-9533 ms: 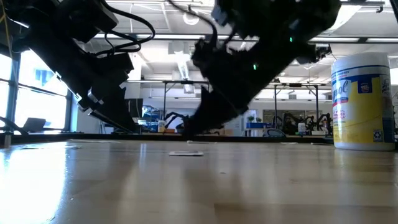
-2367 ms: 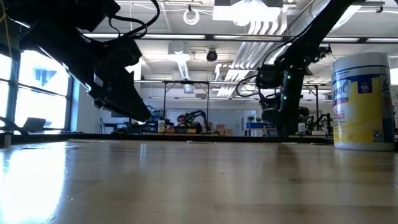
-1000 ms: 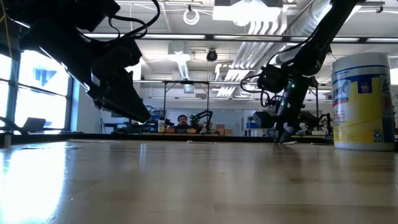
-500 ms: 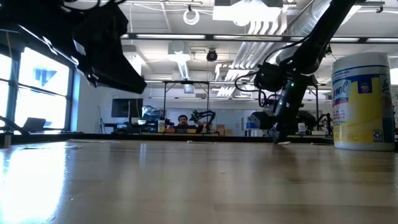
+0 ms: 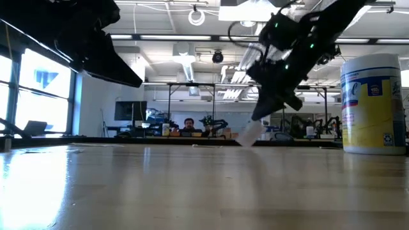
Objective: Pick & Place First Aid Supplies
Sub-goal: Put the green bandage into the white bin
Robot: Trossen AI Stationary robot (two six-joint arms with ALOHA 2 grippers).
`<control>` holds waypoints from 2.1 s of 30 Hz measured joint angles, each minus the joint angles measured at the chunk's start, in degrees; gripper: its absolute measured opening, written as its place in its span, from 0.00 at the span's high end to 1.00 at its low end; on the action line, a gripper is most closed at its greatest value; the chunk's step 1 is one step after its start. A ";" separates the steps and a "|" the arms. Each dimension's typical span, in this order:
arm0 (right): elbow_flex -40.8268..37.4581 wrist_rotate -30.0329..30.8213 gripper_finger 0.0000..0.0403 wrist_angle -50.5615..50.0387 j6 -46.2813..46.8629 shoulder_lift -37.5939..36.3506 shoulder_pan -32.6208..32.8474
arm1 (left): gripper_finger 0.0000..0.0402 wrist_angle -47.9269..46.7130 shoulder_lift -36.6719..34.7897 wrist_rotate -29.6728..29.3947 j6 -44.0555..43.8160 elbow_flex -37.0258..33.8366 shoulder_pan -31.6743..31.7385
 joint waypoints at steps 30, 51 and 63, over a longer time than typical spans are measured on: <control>0.15 -11.91 1.00 20.52 -3.08 1.01 29.36 | 0.63 24.40 25.37 22.34 16.36 15.09 6.10; 0.13 -14.87 1.00 19.30 -1.11 1.01 29.39 | 0.63 25.48 26.20 19.14 28.68 15.97 3.40; 0.15 -15.93 1.00 24.34 -2.52 0.98 29.43 | 0.64 26.58 26.20 23.97 23.22 15.95 6.14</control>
